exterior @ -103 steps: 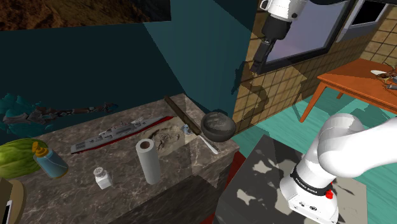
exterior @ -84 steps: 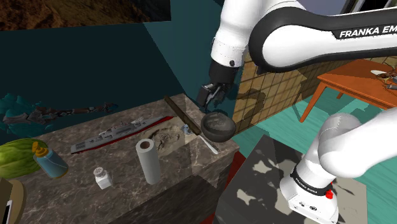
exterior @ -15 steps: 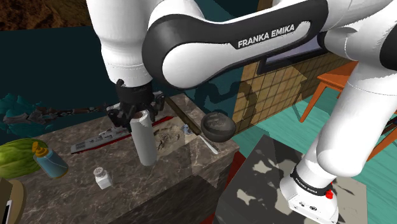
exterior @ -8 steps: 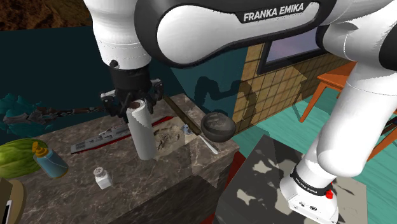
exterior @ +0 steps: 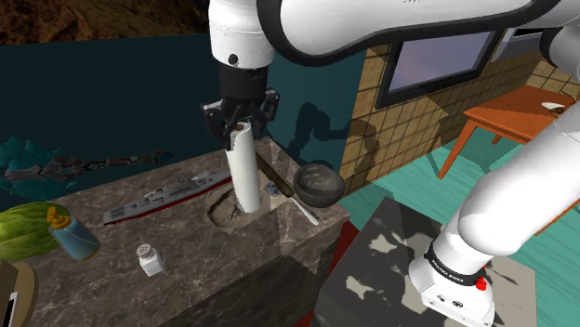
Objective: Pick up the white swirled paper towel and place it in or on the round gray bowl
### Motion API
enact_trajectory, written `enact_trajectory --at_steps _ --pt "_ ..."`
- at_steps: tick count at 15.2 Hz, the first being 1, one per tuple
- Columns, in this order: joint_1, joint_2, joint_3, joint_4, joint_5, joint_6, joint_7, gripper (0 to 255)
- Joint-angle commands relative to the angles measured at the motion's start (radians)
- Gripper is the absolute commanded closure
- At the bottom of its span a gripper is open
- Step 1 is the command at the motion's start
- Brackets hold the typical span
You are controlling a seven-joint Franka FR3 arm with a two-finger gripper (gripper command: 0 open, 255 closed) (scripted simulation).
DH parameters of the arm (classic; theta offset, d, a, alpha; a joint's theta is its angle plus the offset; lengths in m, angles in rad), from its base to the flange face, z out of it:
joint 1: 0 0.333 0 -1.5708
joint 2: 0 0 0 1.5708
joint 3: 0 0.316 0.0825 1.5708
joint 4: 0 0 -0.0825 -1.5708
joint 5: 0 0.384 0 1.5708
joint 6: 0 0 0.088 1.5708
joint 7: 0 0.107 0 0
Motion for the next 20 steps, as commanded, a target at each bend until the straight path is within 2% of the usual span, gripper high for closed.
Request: enact_trajectory --at_steps 1,5,9,20 --pt "-0.010 -0.075 -0.051 -0.048 0.053 -0.006 -0.076 255" --pt "-0.015 -0.186 -0.152 -0.125 0.109 -0.023 -0.199 255" --pt "-0.020 -0.272 -0.249 -0.182 0.135 -0.048 -0.311 255" --pt "-0.062 -0.405 -0.491 -0.244 0.116 -0.129 -0.587 255"
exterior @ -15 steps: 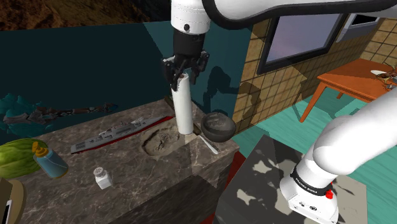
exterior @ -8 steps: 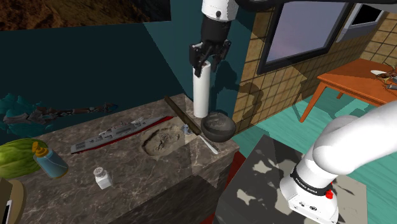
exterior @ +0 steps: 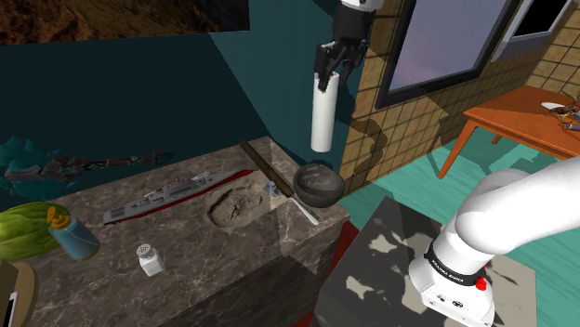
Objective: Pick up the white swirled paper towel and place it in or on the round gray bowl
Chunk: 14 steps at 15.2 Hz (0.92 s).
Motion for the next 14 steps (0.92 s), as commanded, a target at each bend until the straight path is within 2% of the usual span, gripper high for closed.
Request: enact_trajectory --at_steps 1,2,14 --pt "-0.010 -0.012 -0.042 0.001 -0.010 -0.016 -0.050 255" --pt "-0.018 -0.018 -0.071 0.005 -0.018 -0.026 -0.083 255" --pt "-0.010 -0.064 -0.065 -0.194 -0.008 0.127 -0.084 255"
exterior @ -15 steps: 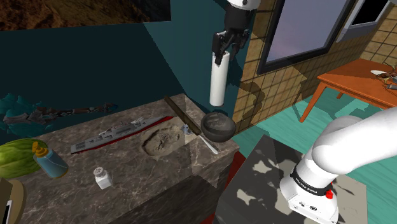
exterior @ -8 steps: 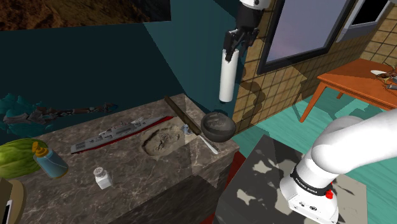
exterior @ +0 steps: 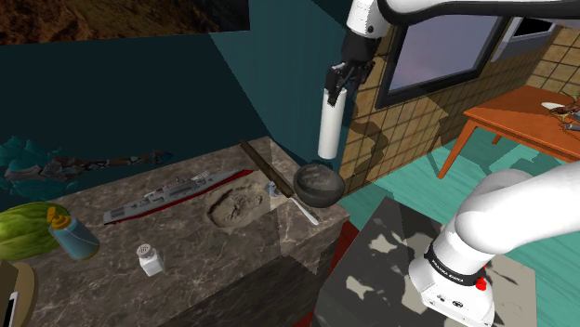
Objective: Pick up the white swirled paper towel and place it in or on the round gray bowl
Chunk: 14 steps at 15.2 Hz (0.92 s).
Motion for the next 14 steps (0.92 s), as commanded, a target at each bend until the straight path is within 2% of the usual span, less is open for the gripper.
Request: enact_trajectory --at_steps 1,14 --pt "0.001 -0.005 0.001 -0.032 0.001 0.027 -0.001 255" --pt "0.008 -0.018 0.013 -0.216 0.013 0.198 0.001 255"
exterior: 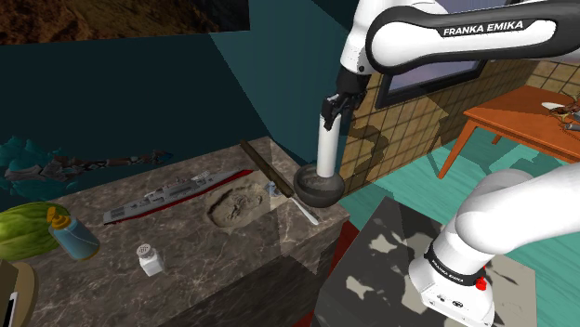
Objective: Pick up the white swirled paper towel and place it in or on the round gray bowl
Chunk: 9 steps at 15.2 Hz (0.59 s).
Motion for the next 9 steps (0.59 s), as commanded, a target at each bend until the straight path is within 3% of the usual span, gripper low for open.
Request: enact_trajectory --at_steps 1,9 --pt "0.001 -0.001 0.002 -0.029 0.002 0.029 0.000 255" --pt "0.003 0.003 0.006 -0.074 0.005 0.078 0.001 255"
